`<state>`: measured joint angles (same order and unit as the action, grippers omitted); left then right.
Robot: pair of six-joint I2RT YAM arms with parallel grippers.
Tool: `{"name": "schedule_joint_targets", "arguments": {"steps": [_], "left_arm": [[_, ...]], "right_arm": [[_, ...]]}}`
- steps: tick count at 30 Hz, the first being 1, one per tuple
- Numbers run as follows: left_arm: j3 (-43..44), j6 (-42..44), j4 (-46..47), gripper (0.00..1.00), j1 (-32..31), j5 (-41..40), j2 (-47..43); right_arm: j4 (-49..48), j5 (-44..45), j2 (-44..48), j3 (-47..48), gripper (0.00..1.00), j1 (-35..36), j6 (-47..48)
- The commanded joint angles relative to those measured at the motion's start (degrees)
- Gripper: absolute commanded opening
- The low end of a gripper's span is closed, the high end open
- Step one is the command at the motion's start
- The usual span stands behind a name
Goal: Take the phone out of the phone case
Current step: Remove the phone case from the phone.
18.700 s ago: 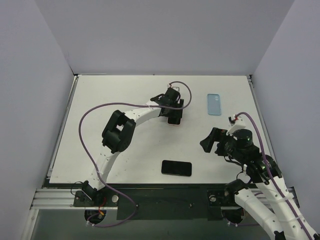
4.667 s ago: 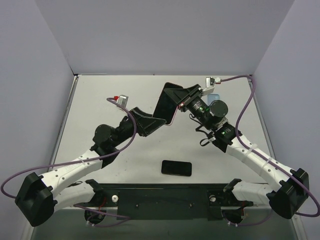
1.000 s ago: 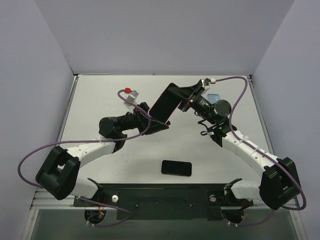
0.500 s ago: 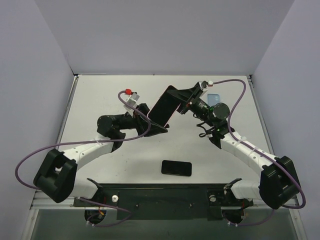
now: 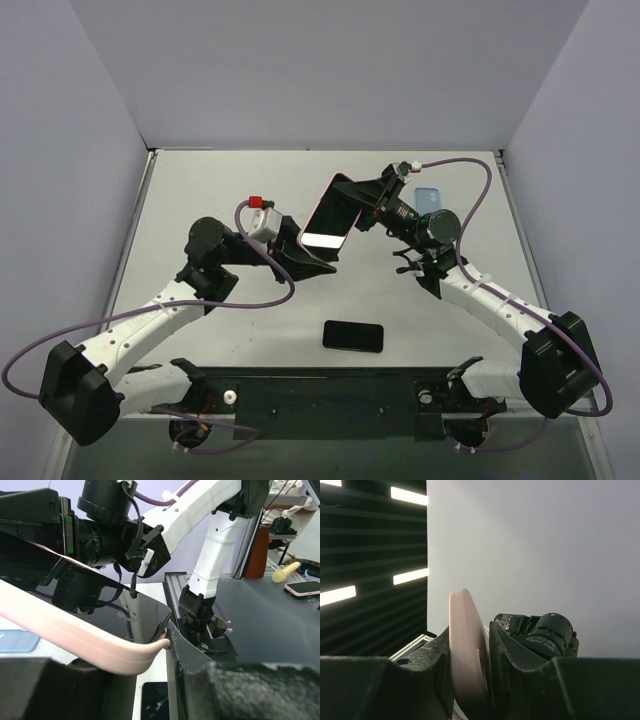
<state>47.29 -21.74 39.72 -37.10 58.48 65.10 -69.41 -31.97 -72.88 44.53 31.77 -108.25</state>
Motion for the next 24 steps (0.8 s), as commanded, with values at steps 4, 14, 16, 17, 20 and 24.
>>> {"name": "schedule_joint_targets", "arguments": {"steps": [4,14,16,17,20,24], "left_arm": [[-1.9,1.6,-3.5,0.0,0.4,-17.1,-1.7],[-9.0,-12.5,-8.7,0.0,-0.1,-39.7,0.3],[-9.0,-12.8,-7.0,0.0,-1.0,-35.1,-0.1],[-9.1,-13.5,-5.0,0.03,-1.5,-33.7,-0.8],[-10.5,-14.7,-1.8,0.29,-1.9,-26.2,-3.7],[-13.6,-15.8,-5.0,0.45,-1.7,-26.1,-12.7]], "right_arm": [[-8.7,-0.1,2.0,3.0,0.0,1.2,-12.0],[-10.1,1.6,2.7,4.9,0.0,0.2,-10.2],[-2.5,0.8,4.8,5.2,0.0,-0.6,-3.8],[0.3,0.0,5.6,5.7,0.0,-0.7,1.2],[15.2,0.3,9.5,6.3,0.0,-2.7,11.5],[30.3,3.0,13.8,7.2,0.0,-5.0,27.0]]}}
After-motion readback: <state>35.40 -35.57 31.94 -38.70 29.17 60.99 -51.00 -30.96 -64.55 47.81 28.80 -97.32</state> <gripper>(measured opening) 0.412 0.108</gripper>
